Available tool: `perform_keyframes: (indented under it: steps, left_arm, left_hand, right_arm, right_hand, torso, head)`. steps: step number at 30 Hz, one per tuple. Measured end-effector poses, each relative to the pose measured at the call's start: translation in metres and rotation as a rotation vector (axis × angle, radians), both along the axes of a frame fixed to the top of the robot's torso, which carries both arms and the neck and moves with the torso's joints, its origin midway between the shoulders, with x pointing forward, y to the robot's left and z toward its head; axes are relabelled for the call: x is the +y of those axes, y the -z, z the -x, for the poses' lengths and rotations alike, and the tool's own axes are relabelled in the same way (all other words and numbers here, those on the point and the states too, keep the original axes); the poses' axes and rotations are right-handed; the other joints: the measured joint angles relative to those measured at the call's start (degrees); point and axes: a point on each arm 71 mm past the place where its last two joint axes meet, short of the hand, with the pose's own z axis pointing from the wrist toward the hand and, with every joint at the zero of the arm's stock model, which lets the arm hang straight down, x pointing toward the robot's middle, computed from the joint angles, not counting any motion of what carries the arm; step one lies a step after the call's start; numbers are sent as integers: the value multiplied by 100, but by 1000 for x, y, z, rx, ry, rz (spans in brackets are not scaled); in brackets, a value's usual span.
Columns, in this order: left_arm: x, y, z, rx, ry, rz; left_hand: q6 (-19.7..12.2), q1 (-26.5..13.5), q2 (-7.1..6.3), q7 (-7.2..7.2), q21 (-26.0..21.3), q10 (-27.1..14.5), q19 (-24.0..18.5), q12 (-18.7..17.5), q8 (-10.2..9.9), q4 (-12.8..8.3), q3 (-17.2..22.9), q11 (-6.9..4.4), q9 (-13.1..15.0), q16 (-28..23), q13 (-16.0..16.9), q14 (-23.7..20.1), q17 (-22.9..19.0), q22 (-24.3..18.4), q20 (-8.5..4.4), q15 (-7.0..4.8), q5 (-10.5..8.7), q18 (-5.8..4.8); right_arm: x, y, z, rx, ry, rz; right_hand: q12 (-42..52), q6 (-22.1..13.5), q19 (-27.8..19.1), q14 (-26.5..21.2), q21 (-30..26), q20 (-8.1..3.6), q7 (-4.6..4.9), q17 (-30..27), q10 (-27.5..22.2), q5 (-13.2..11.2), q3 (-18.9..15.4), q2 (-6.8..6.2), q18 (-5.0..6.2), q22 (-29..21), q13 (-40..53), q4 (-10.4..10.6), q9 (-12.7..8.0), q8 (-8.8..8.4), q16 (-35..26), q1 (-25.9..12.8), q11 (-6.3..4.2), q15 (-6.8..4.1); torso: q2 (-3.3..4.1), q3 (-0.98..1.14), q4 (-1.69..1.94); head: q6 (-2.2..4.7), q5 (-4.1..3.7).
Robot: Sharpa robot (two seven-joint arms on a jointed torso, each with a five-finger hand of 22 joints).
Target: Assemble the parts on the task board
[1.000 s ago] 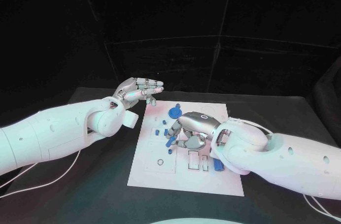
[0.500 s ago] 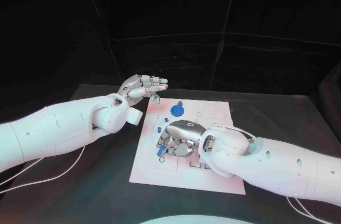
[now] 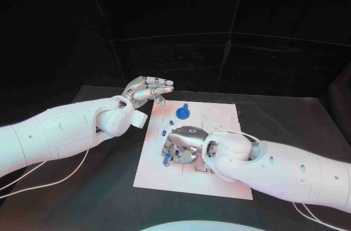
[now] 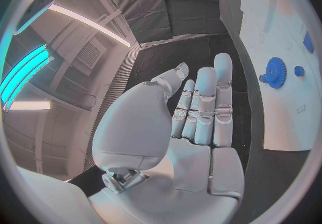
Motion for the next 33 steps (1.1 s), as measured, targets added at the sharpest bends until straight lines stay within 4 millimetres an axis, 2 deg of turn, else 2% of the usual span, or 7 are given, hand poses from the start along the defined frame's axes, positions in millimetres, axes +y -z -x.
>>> perform_keyframes:
  steps: [33]
  left_arm:
    - [1, 2, 0, 5, 0, -1]
  left_hand:
    - [0, 0, 0, 0, -22, 0, 0, 0, 0, -17, -17, 0, 0, 0, -4, -21, -16, -4, 0, 21, 0, 0]
  right_arm:
    - [2, 0, 3, -44, -11, 71]
  right_hand:
    - [0, 2, 0, 0, -1, 0, 3, -15, 0, 19, 16, -38, 1, -21, 1, 17, -4, -11, 0, -38, 0, 0]
  torso:
    - [7, -4, 8]
  head:
    - [7, -10]
